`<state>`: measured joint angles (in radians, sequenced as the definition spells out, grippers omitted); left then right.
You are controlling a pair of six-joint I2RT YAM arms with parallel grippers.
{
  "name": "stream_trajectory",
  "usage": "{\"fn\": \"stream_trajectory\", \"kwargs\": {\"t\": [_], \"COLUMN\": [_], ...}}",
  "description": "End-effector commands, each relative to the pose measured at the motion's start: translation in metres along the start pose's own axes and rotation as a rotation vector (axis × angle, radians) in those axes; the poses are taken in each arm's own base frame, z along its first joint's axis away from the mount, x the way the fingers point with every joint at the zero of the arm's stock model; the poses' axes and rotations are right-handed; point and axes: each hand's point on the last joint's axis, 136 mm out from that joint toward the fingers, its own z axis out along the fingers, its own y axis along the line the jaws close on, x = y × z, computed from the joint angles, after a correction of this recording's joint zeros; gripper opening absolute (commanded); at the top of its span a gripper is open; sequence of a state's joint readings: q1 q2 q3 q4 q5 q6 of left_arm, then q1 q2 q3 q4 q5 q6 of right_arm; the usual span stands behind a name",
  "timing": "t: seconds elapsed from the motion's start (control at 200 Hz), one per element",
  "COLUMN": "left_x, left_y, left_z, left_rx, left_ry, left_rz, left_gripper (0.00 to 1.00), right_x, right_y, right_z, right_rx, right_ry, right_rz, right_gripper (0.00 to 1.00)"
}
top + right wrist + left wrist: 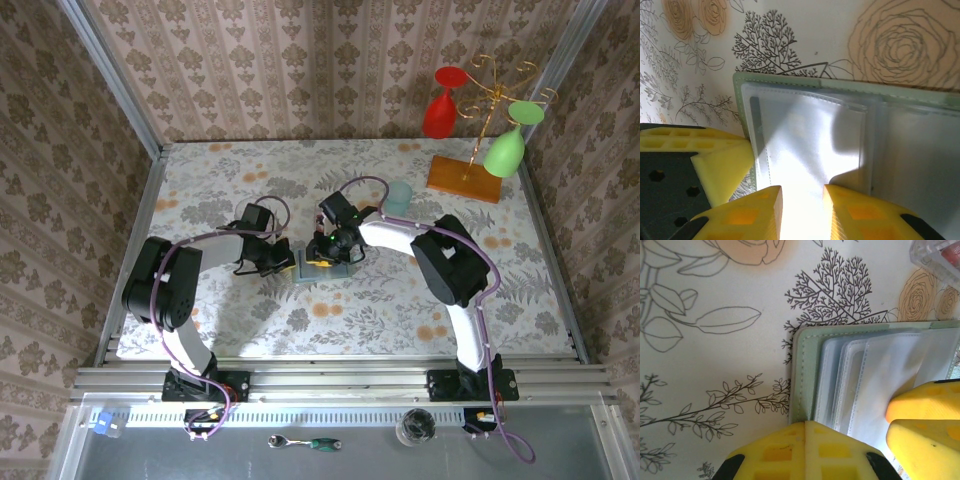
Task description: Take the credit cards out of the card holder
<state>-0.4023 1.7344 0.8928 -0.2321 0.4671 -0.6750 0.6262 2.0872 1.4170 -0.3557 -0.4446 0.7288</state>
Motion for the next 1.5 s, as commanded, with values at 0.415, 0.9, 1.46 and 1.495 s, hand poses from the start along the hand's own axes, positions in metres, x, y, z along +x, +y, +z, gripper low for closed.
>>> {"fn": "stream_trajectory", "kwargs": {"t": [0.415, 0.9, 1.46, 1.495], "left_x": [-0.004, -0.010, 0.009, 0.011], "left_y": [0.006, -0.040, -0.055, -0.053], "left_z": [-0.006, -0.023, 0.002, 0.004], "left_rx": [-0.045, 0.096, 0.133, 0.127], "left_ry": [0.006, -0.028, 0.034, 0.040], "left_rz": [0.006, -0.007, -0.030, -0.033], "left_gripper": [0.00, 0.07, 0.21, 0.21], "right_x": [0.002, 0.002, 0.004, 0.004], "right_y": [-0.021, -0.021, -0.023, -0.023], "right_z": [-0.016, -0.013, -0.012, -0.012], "right_rx": [0.026, -0.026, -0.041, -0.041], "right_ry": [-0.025, -0.027, -0.027, -0.027], "right_rz": [0.030, 0.056, 0.068, 0.068], "right_gripper": [0.28, 0.28, 0.27, 0.27]}}
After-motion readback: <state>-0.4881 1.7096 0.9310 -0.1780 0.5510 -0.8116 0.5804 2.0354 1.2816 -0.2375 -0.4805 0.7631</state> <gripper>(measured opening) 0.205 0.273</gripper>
